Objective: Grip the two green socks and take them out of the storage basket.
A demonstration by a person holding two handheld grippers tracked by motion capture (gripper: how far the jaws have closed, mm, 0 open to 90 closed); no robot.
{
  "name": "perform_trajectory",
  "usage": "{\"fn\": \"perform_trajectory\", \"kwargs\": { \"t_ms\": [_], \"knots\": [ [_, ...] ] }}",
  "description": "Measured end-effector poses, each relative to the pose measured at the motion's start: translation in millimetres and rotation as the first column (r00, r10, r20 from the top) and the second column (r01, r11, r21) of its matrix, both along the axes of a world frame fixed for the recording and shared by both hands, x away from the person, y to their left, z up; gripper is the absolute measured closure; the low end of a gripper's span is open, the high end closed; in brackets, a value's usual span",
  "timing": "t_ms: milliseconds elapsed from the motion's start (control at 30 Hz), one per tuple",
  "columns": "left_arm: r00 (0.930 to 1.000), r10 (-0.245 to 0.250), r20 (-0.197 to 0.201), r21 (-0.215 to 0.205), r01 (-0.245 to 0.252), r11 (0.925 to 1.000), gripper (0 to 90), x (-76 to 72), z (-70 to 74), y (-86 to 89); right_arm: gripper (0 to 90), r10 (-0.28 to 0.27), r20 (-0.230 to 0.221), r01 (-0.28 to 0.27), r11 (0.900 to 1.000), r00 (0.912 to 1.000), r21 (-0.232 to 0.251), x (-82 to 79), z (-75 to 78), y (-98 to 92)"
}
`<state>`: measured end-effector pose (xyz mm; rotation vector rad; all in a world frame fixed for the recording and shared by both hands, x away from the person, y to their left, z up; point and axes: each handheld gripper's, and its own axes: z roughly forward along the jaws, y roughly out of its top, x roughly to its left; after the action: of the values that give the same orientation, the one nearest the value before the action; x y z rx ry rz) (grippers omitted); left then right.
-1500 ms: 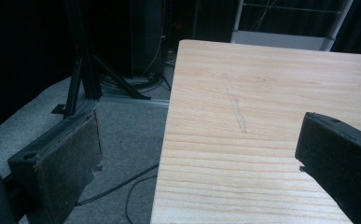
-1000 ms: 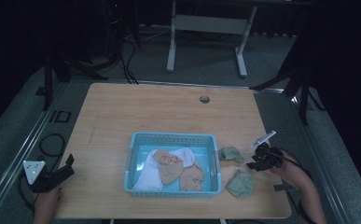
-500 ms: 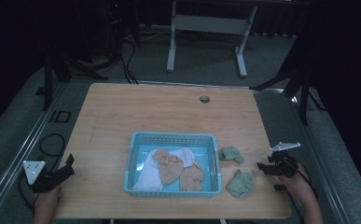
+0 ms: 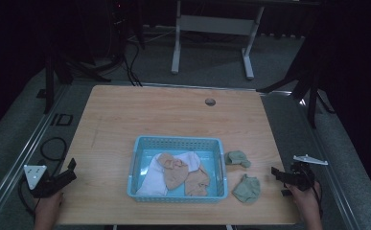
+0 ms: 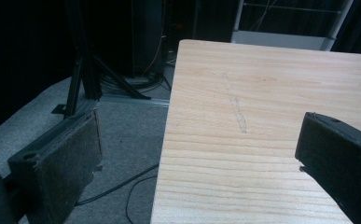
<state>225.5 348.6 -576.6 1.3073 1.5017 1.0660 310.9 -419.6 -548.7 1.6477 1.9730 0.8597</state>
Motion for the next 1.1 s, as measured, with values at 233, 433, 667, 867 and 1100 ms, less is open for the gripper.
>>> {"fn": "perform_trajectory", "kwargs": {
  "t_ms": [233,433,667,867,1100],
  "knots": [
    [1.0000,-0.004,0.000,0.000,0.004,1.0000,0.7,0.1,0.0,0.1,10.2,-0.055,0.135,0.059,0.998,0.9893,-0.023,-12.4,-5.2,1.6],
    [1.0000,-0.005,0.000,0.000,0.005,1.0000,0.7,0.1,0.0,0.2,10.2,-0.093,0.339,0.068,0.994,0.9363,0.083,-26.9,-6.2,-1.3],
    [1.0000,-0.005,0.001,0.002,0.005,1.0000,0.7,0.1,0.0,0.0,12.8,-0.089,0.416,0.085,0.996,0.9051,0.027,-33.2,-11.8,5.3],
    [1.0000,-0.007,0.002,0.002,0.007,1.0000,0.7,0.0,0.0,0.0,13.0,-0.082,0.436,0.041,0.994,0.8961,0.104,-35.3,-13.4,1.7],
    [1.0000,-0.007,0.002,0.002,0.007,1.0000,0.7,0.0,0.0,0.0,13.0,-0.119,0.438,0.067,0.989,0.8912,0.133,-35.3,-14.4,-4.0]
  ]
}}
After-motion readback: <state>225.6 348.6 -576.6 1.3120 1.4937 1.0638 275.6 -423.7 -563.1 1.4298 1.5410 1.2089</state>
